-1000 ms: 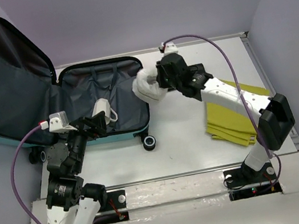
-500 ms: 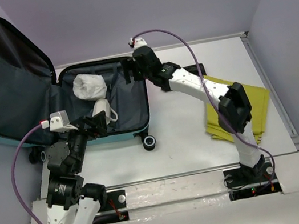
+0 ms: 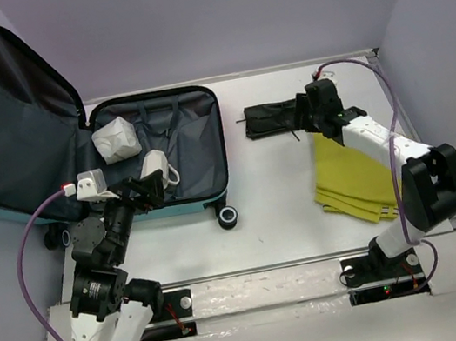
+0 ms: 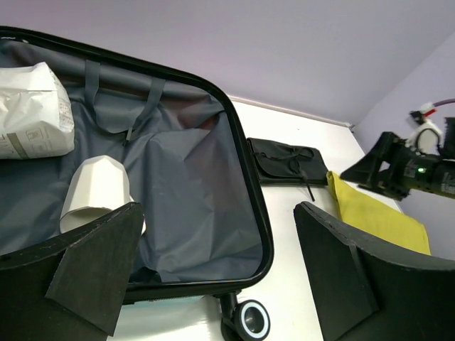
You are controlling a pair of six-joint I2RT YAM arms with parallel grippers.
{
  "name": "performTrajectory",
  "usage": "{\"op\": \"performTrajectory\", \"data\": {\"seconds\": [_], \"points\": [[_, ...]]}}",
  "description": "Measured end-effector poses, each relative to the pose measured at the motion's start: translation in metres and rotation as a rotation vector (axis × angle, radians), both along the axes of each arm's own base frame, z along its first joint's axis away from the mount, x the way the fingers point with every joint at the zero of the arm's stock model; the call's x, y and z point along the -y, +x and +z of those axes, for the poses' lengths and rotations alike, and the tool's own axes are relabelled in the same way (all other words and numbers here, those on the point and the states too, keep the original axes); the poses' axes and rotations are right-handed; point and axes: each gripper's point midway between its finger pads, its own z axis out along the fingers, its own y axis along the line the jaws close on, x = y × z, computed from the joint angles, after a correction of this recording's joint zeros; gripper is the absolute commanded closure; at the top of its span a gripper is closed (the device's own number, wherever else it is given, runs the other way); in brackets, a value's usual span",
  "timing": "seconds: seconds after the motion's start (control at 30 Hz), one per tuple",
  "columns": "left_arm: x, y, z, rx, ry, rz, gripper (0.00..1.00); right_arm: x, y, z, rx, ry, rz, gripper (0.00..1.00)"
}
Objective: Pack the luggage
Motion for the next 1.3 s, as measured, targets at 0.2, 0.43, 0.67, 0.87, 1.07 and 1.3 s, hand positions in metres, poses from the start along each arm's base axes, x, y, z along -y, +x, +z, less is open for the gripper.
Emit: {"op": "performTrajectory", "data": {"seconds": [0.2, 0.43, 0.67, 0.87, 1.07, 1.3], "points": [[0.001, 0.000, 0.000, 0.000, 0.000, -0.003, 0.01, -0.045, 0.007, -0.041, -0.085, 0.161, 0.034, 0.18], [0.001, 0.000, 0.001, 0.002, -0.001, -0.003, 0.01, -0.072, 0.036, -0.044, -0.011, 0.483, -0.129, 0.18], [0.001, 0.000, 0.001, 0.003, -0.001, -0.003, 0.01, -0.076, 0.048, -0.066, -0.011, 0.700, -0.334, 0.25], [0.002, -0.001, 0.001, 0.003, -0.001, -0.009, 0.01, -0.074, 0.049, -0.097, -0.052, 0.769, -0.464, 0.32], [0.002, -0.001, 0.001, 0.003, -0.001, -0.012, 0.01, -0.074, 0.064, -0.106, -0.039, 0.817, -0.528, 0.52], [0.002, -0.001, 0.001, 0.003, 0.000, -0.013, 0.01, -0.078, 0.084, -0.118, -0.030, 0.839, -0.561, 0.93]]}}
